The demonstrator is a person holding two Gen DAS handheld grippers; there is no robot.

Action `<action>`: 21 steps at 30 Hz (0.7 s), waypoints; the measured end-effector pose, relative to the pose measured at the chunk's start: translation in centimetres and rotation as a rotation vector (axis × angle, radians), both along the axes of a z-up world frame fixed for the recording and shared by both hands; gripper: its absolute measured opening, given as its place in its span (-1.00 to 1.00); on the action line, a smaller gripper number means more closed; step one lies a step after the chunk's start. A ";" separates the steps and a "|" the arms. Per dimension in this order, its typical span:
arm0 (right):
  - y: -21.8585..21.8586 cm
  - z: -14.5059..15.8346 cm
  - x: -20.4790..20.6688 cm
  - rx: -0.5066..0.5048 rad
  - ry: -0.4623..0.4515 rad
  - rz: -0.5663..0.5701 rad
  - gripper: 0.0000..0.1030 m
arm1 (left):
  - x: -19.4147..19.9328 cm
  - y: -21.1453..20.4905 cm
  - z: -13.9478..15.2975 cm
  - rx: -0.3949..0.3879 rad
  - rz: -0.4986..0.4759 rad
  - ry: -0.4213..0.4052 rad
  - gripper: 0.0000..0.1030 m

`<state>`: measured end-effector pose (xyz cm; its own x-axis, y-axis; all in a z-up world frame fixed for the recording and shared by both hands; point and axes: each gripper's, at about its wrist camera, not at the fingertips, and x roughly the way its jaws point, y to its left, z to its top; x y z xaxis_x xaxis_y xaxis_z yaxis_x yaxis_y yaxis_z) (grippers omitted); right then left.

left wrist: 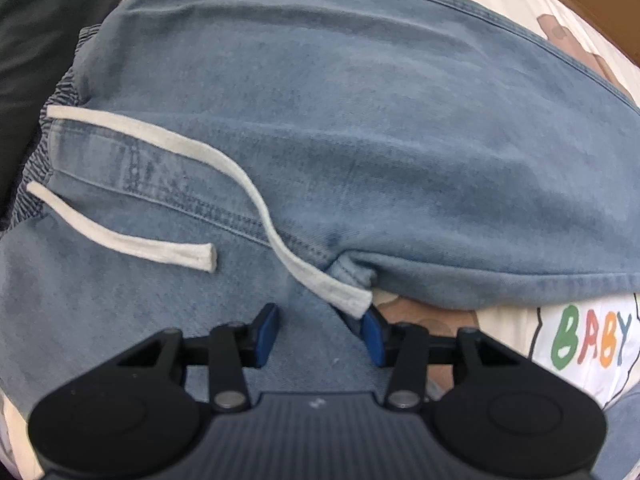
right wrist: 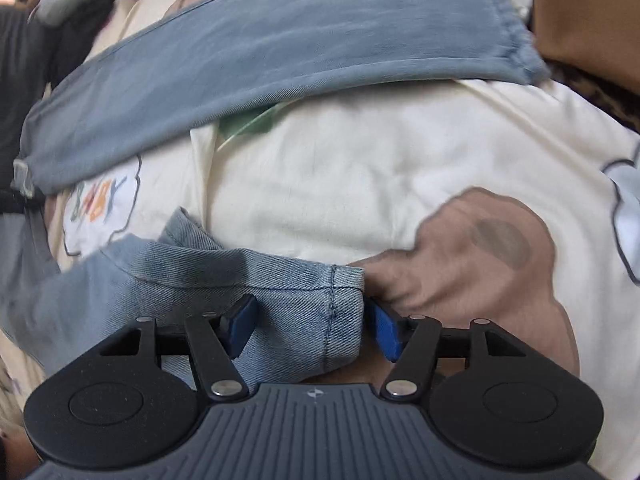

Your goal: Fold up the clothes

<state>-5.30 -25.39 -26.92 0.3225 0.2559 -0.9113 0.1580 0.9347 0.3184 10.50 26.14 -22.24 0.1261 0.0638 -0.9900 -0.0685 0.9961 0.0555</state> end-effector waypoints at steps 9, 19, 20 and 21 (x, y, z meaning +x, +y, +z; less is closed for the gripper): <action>0.7 1.4 -1.0 -0.015 -0.007 -0.119 -0.63 | -0.6 -0.4 0.2 0.016 -0.010 0.002 -0.14; 0.6 9.5 -6.5 -0.097 0.027 -0.375 -0.67 | -0.4 -0.2 0.9 0.021 -0.001 0.015 -0.45; 0.2 10.1 -7.2 -0.085 0.036 -0.416 -0.67 | -0.3 -0.1 1.0 0.018 0.001 0.014 -0.45; 0.0 10.8 -7.8 -0.082 0.042 -0.444 -0.68 | -0.3 0.1 1.0 0.012 0.005 0.013 -0.46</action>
